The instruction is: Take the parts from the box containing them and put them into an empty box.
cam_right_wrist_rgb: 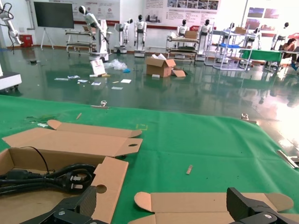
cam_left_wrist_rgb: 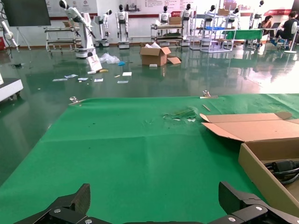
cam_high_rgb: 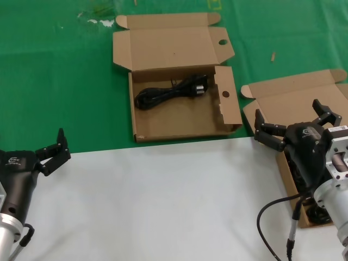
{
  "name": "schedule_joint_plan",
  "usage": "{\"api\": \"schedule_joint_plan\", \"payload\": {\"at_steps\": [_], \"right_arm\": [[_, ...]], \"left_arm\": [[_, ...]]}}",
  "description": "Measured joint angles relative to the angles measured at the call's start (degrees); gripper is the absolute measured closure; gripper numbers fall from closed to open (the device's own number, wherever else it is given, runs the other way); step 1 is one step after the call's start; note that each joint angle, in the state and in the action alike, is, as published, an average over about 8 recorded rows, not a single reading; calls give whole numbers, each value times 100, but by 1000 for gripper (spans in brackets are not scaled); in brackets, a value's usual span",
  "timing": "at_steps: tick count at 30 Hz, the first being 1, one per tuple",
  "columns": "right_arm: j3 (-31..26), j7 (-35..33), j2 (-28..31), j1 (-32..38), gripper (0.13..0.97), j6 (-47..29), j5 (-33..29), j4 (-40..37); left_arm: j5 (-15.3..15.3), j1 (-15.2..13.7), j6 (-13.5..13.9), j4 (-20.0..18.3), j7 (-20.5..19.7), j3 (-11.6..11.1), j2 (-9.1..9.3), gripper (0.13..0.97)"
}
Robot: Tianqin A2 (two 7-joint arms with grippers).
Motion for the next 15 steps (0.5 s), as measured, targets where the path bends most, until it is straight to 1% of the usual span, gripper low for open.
{"api": "schedule_joint_plan", "payload": {"at_steps": [15], "right_arm": [[0,0,0,0,129,0,0,0]], "left_arm": [[0,0,0,0,0,0,0,132]]}}
